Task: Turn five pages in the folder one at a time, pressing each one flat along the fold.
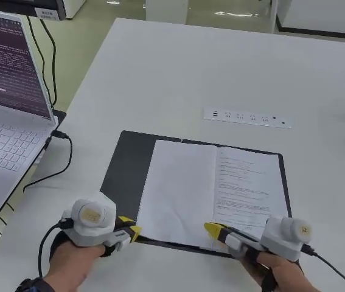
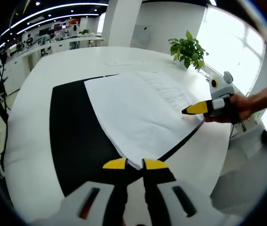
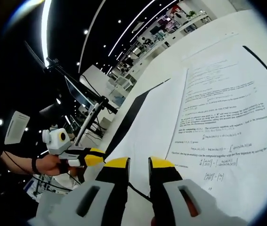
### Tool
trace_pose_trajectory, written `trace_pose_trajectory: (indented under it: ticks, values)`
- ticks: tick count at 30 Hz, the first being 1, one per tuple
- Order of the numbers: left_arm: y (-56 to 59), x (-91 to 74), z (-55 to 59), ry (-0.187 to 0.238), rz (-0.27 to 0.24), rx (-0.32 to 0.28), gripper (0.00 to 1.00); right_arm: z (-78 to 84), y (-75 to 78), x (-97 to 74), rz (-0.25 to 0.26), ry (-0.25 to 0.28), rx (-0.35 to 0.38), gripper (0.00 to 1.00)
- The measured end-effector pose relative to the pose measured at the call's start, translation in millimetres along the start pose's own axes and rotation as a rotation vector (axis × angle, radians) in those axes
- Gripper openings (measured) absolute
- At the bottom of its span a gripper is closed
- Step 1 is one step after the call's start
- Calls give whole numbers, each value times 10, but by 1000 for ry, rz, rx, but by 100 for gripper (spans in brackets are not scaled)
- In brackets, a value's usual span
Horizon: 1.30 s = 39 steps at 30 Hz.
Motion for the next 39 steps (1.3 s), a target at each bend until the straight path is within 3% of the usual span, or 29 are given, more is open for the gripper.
trace_pose_trajectory:
  ticks: [8, 12, 19, 26, 39]
  values:
    - [-13, -180, -74, 54, -3, -15, 19, -93, -64, -229, 41, 6, -83, 22]
    - [-1, -281, -112, 70, -8, -9, 24, -135, -127, -412, 54, 19, -107, 28]
    - [-32, -463, -203, 116, -19, -1, 31, -206, -139, -745, 101, -10, -205, 34]
    - [-29, -580, -249, 135, -31, 25, 35, -247, -138, -1000, 151, 41, -227, 41]
    - [-121, -885, -183, 159, -64, 3, 42, -175, -255, -1356, 205, 17, -298, 48]
Point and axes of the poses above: the centre of the closed fingertips' face, and the gripper's own axes: x roughly forward along the fingers, y roughly to its right, z roughly out of its underside, the point moved 10 cm from there along -x, roughly backward along the fingers, and after that the axes turned 10 degrees about -z, right-handed, at the moved point
